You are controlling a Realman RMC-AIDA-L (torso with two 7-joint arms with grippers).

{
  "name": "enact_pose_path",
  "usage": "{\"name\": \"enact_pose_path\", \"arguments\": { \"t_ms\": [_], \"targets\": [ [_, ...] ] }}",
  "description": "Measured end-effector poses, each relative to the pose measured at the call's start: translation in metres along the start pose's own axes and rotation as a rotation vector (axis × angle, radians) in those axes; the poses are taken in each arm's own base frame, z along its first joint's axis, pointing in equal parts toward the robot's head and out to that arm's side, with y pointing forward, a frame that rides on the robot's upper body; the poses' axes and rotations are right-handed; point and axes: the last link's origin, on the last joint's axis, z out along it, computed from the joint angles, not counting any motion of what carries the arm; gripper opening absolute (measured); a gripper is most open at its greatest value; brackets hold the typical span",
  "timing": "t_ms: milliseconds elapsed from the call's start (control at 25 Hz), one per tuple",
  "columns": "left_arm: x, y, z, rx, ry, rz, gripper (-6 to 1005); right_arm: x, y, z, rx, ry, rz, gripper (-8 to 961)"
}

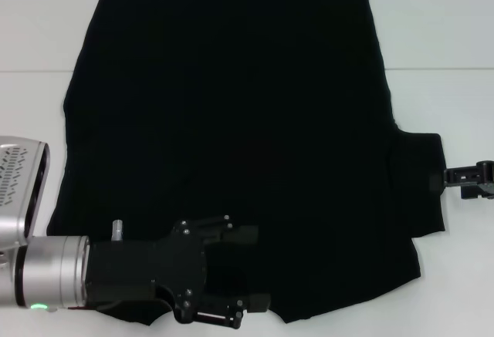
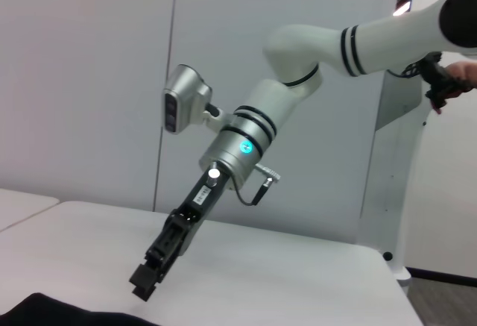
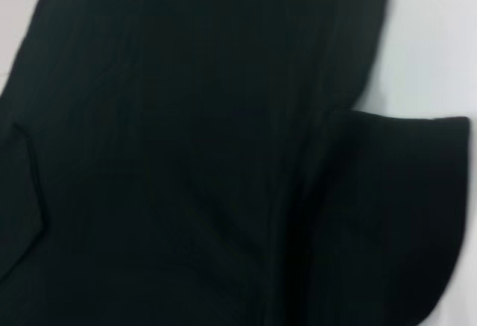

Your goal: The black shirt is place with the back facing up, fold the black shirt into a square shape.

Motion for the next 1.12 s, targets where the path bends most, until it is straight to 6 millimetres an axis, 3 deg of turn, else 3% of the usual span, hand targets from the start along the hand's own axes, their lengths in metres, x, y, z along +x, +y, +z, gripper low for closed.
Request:
{"name": "enact_pose_path", "arguments": {
  "t_ms": [480, 960, 1120],
  "targets": [
    [0.0, -0.007, 0.002, 0.03, -0.015, -0.019, 897, 0.009, 0.003, 0.019, 0.001, 0.011, 0.017, 845],
    [0.003, -0.011, 0.002, 0.032, -0.02, -0.015, 896, 0.014, 0.003, 0.035, 0.048, 0.01, 0.015, 638],
    [0.004, -0.012, 0.002, 0.034, -0.019, -0.017, 896, 0.013, 0.003, 0.035, 0.051, 0.003, 0.016, 501]
  ]
}}
